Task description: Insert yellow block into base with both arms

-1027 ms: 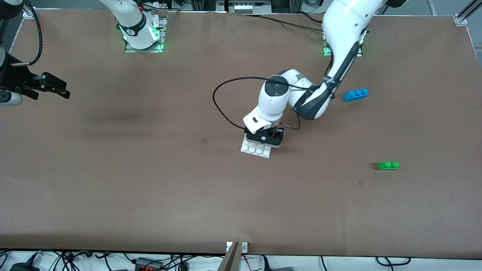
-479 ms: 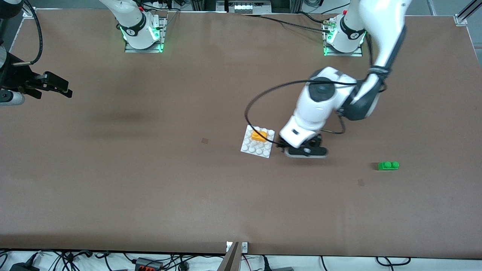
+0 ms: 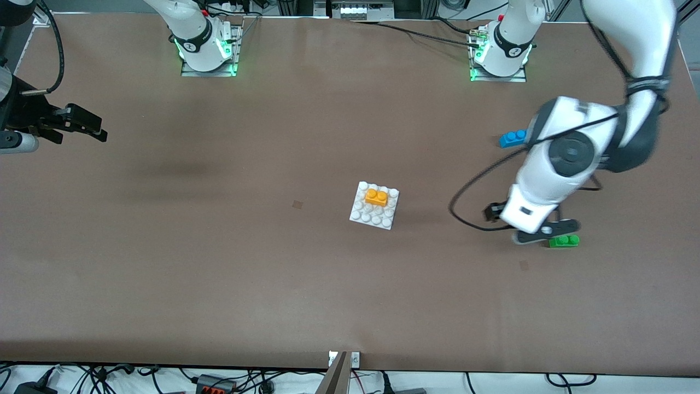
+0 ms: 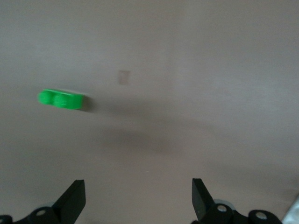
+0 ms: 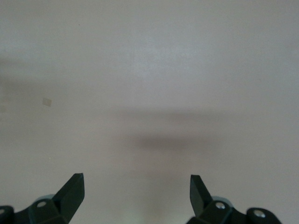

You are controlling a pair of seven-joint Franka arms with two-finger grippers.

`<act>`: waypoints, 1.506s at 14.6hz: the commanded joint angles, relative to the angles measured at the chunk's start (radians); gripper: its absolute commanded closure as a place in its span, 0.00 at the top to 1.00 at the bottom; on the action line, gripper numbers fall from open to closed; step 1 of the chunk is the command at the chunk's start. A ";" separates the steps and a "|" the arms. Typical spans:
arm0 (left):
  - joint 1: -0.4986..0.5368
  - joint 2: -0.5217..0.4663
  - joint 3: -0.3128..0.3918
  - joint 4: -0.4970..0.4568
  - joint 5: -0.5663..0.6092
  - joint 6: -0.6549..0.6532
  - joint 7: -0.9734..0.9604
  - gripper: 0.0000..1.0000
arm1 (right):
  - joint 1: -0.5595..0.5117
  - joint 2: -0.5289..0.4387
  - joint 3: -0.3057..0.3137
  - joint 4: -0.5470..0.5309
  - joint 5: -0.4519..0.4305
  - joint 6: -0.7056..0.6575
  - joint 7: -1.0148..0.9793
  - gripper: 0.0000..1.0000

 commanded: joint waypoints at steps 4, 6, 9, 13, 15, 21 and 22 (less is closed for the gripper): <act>0.095 -0.119 -0.003 0.037 -0.101 -0.087 0.207 1.00 | -0.011 -0.015 0.004 -0.011 0.002 -0.008 -0.002 1.00; 0.108 -0.173 0.017 0.035 -0.147 -0.107 0.230 1.00 | -0.012 -0.015 0.004 -0.011 0.004 -0.008 0.000 1.00; 0.170 -0.263 0.016 -0.027 -0.192 -0.153 0.253 1.00 | -0.006 -0.018 0.004 -0.011 0.002 -0.008 0.000 1.00; 0.219 -0.374 0.019 -0.069 -0.285 -0.165 0.384 1.00 | -0.009 -0.018 0.002 -0.011 -0.007 -0.008 0.000 1.00; 0.217 -0.374 0.022 -0.066 -0.287 -0.182 0.385 1.00 | -0.008 -0.018 0.002 -0.011 -0.050 -0.008 0.001 1.00; 0.008 -0.380 0.215 -0.023 -0.289 -0.283 0.388 1.00 | -0.014 -0.018 0.001 -0.013 -0.081 -0.006 0.001 1.00; -0.011 -0.374 0.217 -0.015 -0.287 -0.291 0.390 1.00 | -0.012 -0.018 0.001 -0.013 -0.081 -0.006 0.001 1.00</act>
